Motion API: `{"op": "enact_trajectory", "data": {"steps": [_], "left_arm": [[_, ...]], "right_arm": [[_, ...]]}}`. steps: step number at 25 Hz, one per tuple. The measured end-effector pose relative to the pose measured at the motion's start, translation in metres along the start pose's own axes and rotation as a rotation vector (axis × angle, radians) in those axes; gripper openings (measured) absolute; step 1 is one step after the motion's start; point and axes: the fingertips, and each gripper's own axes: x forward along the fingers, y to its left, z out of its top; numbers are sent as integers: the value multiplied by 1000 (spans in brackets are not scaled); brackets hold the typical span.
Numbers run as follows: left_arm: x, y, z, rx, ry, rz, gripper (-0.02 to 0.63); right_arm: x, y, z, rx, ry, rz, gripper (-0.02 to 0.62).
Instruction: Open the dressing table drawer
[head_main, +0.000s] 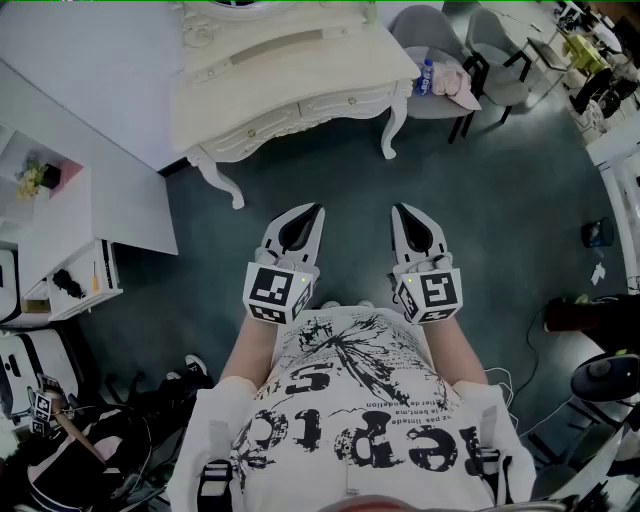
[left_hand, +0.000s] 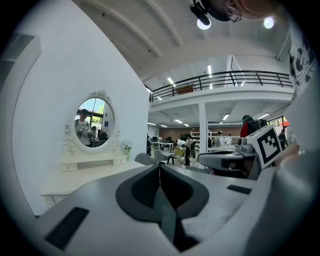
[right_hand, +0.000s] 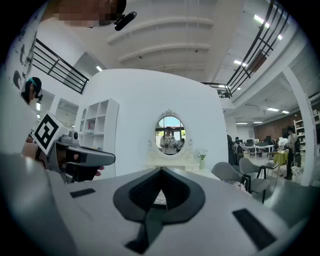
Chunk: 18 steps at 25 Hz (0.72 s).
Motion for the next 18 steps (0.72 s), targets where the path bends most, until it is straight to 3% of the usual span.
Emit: {"op": "enact_trajectory", "data": {"steps": [10,18], "left_arm": [[12,-6,6,-15,3,26,20],[45,-24,-2,-25,21,24,20]], "right_arm": [[-5,-17,0,34,7,12,17],[-2,-59,-13,58,27,-9,18]]}}
